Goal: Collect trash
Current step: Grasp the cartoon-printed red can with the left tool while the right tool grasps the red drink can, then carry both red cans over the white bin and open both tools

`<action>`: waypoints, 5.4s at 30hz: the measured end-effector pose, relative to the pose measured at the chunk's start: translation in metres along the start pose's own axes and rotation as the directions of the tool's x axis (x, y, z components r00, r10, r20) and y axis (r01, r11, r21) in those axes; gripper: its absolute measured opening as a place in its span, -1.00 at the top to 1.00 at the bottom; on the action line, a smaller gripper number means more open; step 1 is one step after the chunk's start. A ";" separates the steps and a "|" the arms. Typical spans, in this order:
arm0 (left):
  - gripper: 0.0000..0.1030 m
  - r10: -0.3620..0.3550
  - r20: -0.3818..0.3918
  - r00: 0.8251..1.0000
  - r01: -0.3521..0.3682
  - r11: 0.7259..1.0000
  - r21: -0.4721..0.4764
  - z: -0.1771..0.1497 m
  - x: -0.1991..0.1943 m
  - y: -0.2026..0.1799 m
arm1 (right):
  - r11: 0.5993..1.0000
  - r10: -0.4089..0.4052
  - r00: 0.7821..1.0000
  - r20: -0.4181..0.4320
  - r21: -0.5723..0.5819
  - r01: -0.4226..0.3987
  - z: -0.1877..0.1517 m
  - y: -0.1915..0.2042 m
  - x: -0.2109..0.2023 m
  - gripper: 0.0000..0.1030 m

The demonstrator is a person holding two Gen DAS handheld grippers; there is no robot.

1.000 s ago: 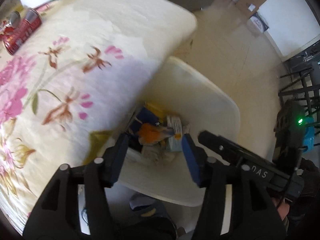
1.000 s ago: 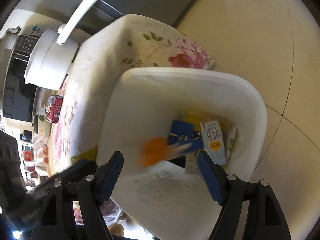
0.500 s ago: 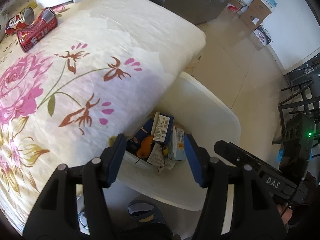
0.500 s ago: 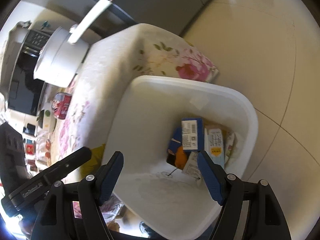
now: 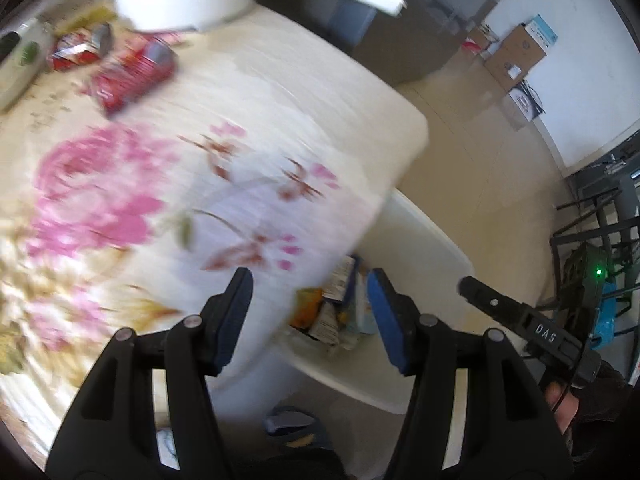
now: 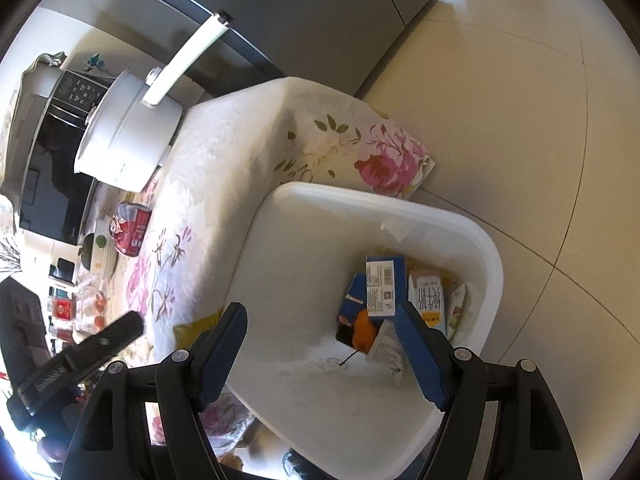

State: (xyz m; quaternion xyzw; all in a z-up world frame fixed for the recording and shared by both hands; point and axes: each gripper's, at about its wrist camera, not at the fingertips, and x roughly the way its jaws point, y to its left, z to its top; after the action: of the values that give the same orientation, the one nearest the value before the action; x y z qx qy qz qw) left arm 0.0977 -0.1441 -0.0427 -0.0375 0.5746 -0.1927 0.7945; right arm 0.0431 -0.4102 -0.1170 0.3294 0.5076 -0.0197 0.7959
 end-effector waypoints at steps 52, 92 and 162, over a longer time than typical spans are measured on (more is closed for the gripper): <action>-0.48 0.443 -0.069 0.894 -0.212 0.553 0.805 0.223 0.102 0.226 | 0.953 0.099 0.988 -0.122 -0.273 -0.129 0.039 0.204 0.121 -0.51; -0.07 0.291 -0.030 0.956 -0.293 0.953 -0.074 0.080 0.004 0.260 | 0.991 0.130 0.967 -0.217 -0.014 -0.136 0.074 0.323 0.233 0.27; -0.56 0.305 -0.123 0.944 -0.260 0.921 0.290 -0.040 0.062 -0.038 | 0.991 -0.112 0.988 -0.110 -0.089 0.102 -0.041 0.013 -0.018 -0.21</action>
State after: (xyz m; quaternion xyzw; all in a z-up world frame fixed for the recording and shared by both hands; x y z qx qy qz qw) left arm 0.0667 -0.1942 -0.1009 0.1706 0.6064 -0.1545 0.7611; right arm 0.0067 -0.3836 -0.1070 0.2688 0.5699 -0.0223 0.7762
